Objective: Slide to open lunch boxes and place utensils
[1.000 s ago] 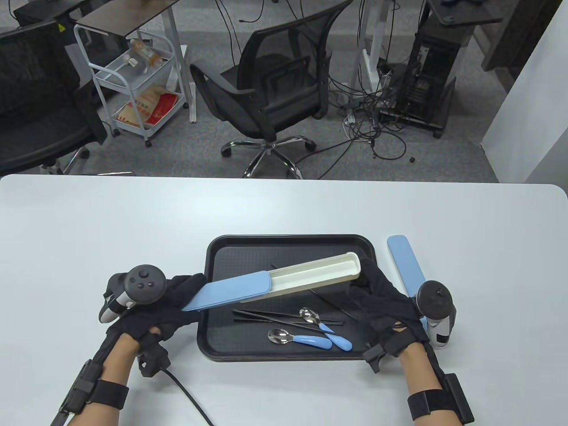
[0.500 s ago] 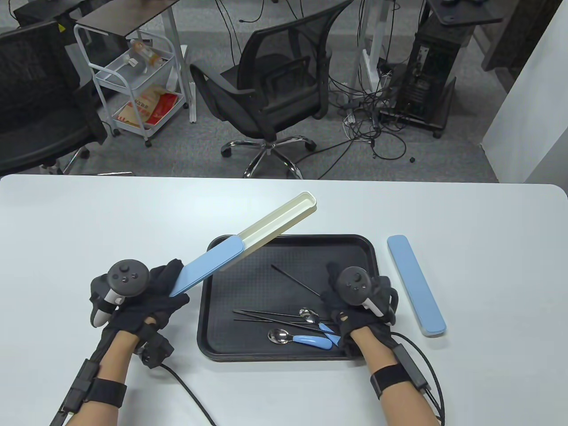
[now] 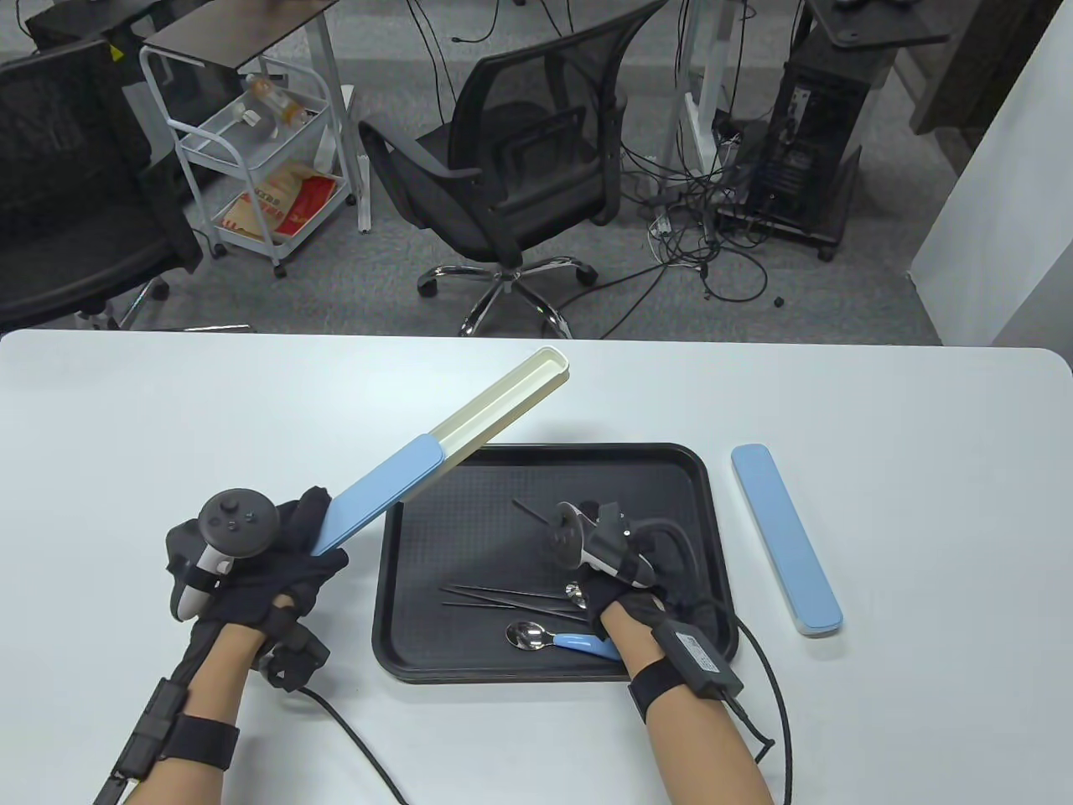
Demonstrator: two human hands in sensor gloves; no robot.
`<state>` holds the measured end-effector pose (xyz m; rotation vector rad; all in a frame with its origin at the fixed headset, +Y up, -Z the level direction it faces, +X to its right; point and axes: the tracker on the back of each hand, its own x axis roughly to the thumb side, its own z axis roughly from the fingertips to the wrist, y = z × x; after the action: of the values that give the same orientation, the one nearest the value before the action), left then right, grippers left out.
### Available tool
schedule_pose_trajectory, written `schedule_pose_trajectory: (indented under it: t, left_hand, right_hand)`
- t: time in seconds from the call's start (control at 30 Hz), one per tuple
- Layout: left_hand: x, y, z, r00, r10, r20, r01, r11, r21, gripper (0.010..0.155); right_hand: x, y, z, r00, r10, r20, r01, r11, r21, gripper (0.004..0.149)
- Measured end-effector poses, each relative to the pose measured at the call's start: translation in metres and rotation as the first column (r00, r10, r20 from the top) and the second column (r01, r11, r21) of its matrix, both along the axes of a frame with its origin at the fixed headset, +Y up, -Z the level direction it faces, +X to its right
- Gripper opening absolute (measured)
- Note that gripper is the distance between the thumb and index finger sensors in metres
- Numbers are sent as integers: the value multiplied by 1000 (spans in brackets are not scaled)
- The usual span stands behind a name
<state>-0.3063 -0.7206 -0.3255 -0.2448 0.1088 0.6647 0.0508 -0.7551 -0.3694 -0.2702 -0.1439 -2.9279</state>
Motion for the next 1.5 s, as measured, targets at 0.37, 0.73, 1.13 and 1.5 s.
schedule_pose_trajectory:
  t: [0.37,0.73,1.13,1.5]
  left_hand:
    - [8,2,1,998,-55,31,55,998,2,83]
    - [6,0,0,999,-31,35,32,999,-15,83]
    - [8,1,1,998,-39,57,38,999,10,83]
    - [39,14,9,962,-189,196,166,978,127,83]
  right_hand:
    - [-29,-10,10,965,259,-46,-248,953,174,59]
    - [15,11,1,998,-56,-21,58,990,125,58]
    - [76,59,42,870,-492,38,469,848,247,52]
    - [104,75,66,844,-526,-105,514,736,441,48]
